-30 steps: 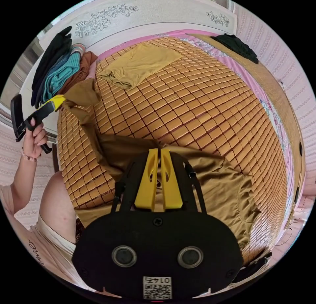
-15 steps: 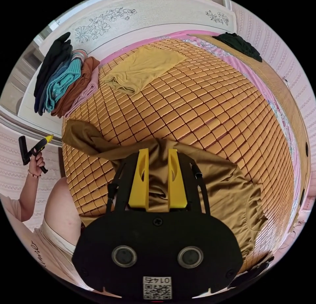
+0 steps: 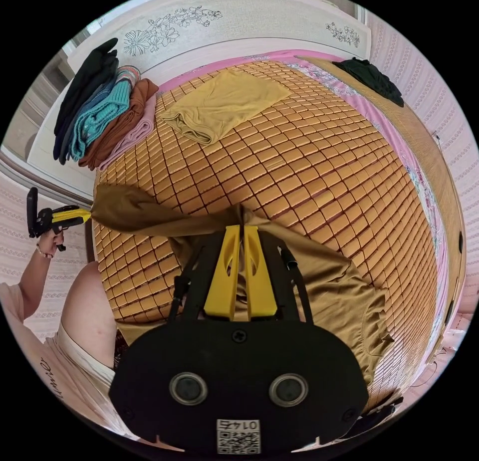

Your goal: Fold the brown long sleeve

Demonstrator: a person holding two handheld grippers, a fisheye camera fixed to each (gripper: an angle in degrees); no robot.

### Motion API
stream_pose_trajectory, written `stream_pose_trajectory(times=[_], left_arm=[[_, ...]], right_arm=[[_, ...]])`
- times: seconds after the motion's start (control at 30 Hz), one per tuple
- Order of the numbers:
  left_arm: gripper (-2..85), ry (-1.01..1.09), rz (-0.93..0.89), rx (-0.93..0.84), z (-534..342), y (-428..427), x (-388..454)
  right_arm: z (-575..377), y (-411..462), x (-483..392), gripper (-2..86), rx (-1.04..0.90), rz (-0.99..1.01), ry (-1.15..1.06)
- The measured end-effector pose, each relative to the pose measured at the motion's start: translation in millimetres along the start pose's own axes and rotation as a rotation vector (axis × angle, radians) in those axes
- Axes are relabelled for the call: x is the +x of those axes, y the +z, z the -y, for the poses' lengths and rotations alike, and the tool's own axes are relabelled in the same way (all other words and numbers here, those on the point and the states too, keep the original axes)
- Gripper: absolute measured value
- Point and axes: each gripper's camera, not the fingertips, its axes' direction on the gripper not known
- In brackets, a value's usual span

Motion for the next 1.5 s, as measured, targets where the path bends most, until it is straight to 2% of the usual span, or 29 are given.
stream_pose_trajectory(times=[0.2,0.4,0.5,0.63,0.7,0.77,0.9,1.1,1.17,1.3,1.37,1.43,1.5], left_arm=[[-0.9,-0.080,-0.190,0.231,-4,-82,-37],[1.8,-0.258,-0.071,0.135,35,-33,-102],[4.6,-0.299,-0.019,0.040,33,-12,-114],[5.1,-0.283,-0.085,0.104,16,-21,-110],[5.1,-0.268,-0.108,0.131,12,-22,-106],[5.3,-0.262,-0.111,0.145,12,-17,-103],[5.2,-0.246,-0.017,0.005,16,11,-102],[3.6,-0.334,-0.024,-0.040,-9,15,-117],[3.9,-0.351,-0.040,-0.032,-15,13,-118],[5.6,-0.343,-0.114,0.092,-11,-2,-114],[6.4,-0.327,-0.106,0.049,0,8,-109],[5.4,-0.268,-0.071,-0.032,7,22,-99],[0.6,-0.256,-0.068,-0.028,2,17,-98]], right_arm=[[12,-12,5,-0.1,0.029,0.013,-0.035],[43,29,10,2.6,-0.064,0.085,0.030],[43,24,9,4.6,-0.034,0.108,0.030],[34,32,14,0.6,-0.086,-0.054,0.030],[35,47,18,-0.2,-0.140,-0.046,0.040],[35,46,23,-0.6,-0.100,-0.037,0.076],[38,52,28,-0.9,-0.103,-0.025,0.082],[44,62,34,-1.0,-0.124,-0.036,0.070],[44,63,35,-1.0,-0.115,-0.032,0.071],[41,69,38,-0.9,-0.077,-0.051,0.067],[42,81,41,-0.9,-0.113,-0.053,0.062],[42,86,45,-0.9,-0.104,-0.059,0.072],[42,92,48,-0.9,-0.107,-0.058,0.077]])
